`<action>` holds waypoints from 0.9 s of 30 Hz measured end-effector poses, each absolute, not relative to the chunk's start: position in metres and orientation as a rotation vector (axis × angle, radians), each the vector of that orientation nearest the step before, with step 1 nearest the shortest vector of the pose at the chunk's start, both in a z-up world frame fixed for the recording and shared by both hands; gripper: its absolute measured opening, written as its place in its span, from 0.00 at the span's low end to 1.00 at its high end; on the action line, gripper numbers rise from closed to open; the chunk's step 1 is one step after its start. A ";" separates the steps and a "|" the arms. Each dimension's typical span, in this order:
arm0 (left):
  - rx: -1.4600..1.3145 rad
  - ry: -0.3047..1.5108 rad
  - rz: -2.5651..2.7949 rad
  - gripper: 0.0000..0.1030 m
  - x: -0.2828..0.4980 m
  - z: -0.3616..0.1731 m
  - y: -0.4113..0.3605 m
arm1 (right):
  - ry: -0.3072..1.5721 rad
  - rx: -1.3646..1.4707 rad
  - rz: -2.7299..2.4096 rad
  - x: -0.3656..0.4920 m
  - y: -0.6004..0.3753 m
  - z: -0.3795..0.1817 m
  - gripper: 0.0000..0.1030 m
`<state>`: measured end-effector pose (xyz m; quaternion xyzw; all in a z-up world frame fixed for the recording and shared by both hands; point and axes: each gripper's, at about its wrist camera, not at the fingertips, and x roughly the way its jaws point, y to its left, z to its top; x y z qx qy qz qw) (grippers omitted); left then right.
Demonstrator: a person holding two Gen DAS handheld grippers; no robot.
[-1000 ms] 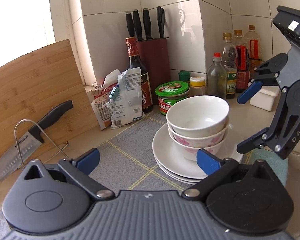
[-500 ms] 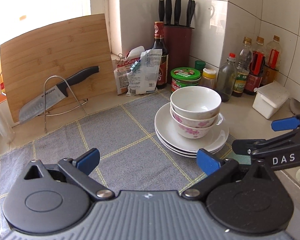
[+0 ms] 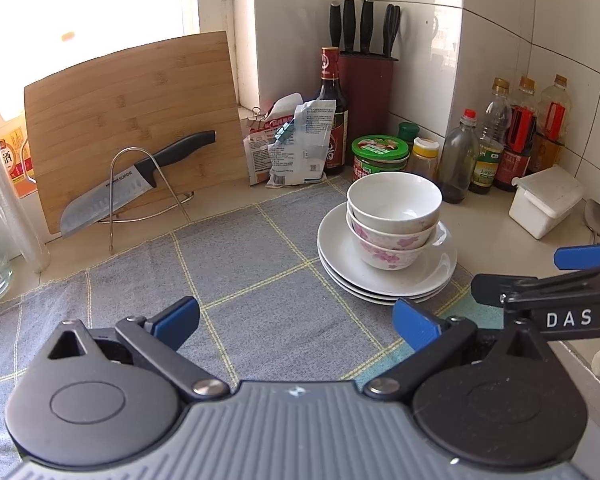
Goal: Organize plates and bowls
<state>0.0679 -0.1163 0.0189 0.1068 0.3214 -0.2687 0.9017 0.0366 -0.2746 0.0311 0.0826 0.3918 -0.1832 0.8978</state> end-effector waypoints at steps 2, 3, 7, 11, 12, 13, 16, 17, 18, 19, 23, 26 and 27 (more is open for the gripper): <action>0.225 0.663 -0.551 0.99 0.067 0.020 -0.116 | 0.812 0.167 -0.380 0.037 -0.274 0.032 1.00; 0.226 0.662 -0.551 0.99 0.067 0.020 -0.116 | 0.812 0.167 -0.380 0.036 -0.274 0.032 1.00; 0.222 0.660 -0.551 0.99 0.066 0.021 -0.116 | 0.812 0.174 -0.380 0.036 -0.275 0.032 1.00; 0.225 0.660 -0.551 0.99 0.067 0.021 -0.116 | 0.813 0.168 -0.384 0.036 -0.275 0.032 1.00; 0.225 0.661 -0.550 0.99 0.067 0.022 -0.116 | 0.813 0.168 -0.384 0.036 -0.274 0.032 1.00; 0.225 0.660 -0.550 0.99 0.067 0.022 -0.116 | 0.812 0.168 -0.385 0.036 -0.275 0.032 1.00; 0.226 0.657 -0.548 0.99 0.067 0.023 -0.117 | 0.811 0.173 -0.386 0.035 -0.275 0.033 1.00; 0.225 0.656 -0.547 0.99 0.067 0.023 -0.117 | 0.811 0.174 -0.387 0.035 -0.275 0.033 1.00; 0.225 0.656 -0.547 0.99 0.067 0.023 -0.117 | 0.810 0.174 -0.389 0.035 -0.275 0.033 1.00; 0.225 0.656 -0.547 0.99 0.067 0.024 -0.117 | 0.811 0.173 -0.390 0.035 -0.275 0.033 1.00; 0.226 0.656 -0.547 0.99 0.067 0.024 -0.117 | 0.811 0.168 -0.394 0.035 -0.275 0.034 1.00; 0.227 0.654 -0.549 0.99 0.067 0.024 -0.117 | 0.809 0.167 -0.394 0.034 -0.275 0.035 1.00; 0.227 0.654 -0.548 0.99 0.067 0.024 -0.117 | 0.809 0.166 -0.395 0.034 -0.274 0.035 1.00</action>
